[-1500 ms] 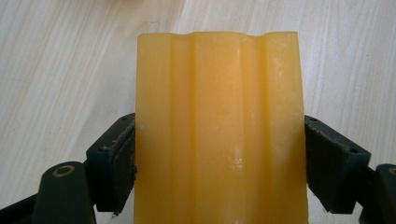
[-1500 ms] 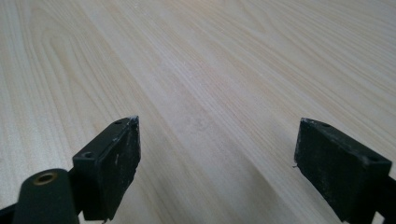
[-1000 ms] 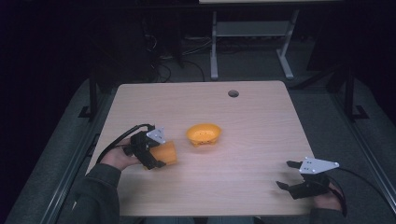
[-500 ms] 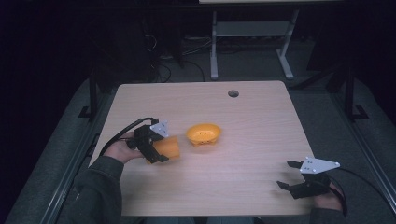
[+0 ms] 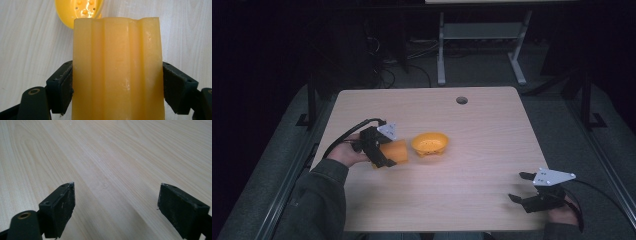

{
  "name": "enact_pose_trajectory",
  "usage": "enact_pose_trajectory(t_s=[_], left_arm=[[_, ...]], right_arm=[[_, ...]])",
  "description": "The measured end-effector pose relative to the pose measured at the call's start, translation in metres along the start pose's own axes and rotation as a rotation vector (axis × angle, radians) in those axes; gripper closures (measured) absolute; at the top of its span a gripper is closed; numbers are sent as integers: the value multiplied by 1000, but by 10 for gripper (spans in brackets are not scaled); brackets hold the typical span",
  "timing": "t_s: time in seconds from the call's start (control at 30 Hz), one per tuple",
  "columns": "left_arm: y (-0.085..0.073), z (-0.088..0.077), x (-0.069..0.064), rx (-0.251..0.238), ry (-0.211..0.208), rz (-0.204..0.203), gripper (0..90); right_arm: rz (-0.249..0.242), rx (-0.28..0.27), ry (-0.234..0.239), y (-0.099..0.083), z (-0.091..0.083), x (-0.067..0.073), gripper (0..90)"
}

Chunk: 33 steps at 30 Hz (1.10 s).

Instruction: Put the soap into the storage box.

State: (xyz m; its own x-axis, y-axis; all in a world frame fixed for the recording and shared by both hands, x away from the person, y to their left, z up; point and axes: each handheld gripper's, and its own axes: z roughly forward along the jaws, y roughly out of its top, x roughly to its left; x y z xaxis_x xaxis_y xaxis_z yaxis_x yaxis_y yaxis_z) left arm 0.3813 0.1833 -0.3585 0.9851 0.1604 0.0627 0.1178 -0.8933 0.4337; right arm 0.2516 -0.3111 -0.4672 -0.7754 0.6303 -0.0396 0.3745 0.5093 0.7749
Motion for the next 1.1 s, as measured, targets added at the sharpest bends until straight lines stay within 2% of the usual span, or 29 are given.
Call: enact_pose_trajectory(t_s=[0.4,0.67,1.1], left_arm=[[20,1,14,12,-15,20,210],[32,5,22,8,-24,36,210],[44,7,35,-5,-28,49,210]], right_arm=[[-10,6,9,1,2,0,140],[0,1,6,0,1,-1,140],[9,-3,2,0,1,-2,140]])
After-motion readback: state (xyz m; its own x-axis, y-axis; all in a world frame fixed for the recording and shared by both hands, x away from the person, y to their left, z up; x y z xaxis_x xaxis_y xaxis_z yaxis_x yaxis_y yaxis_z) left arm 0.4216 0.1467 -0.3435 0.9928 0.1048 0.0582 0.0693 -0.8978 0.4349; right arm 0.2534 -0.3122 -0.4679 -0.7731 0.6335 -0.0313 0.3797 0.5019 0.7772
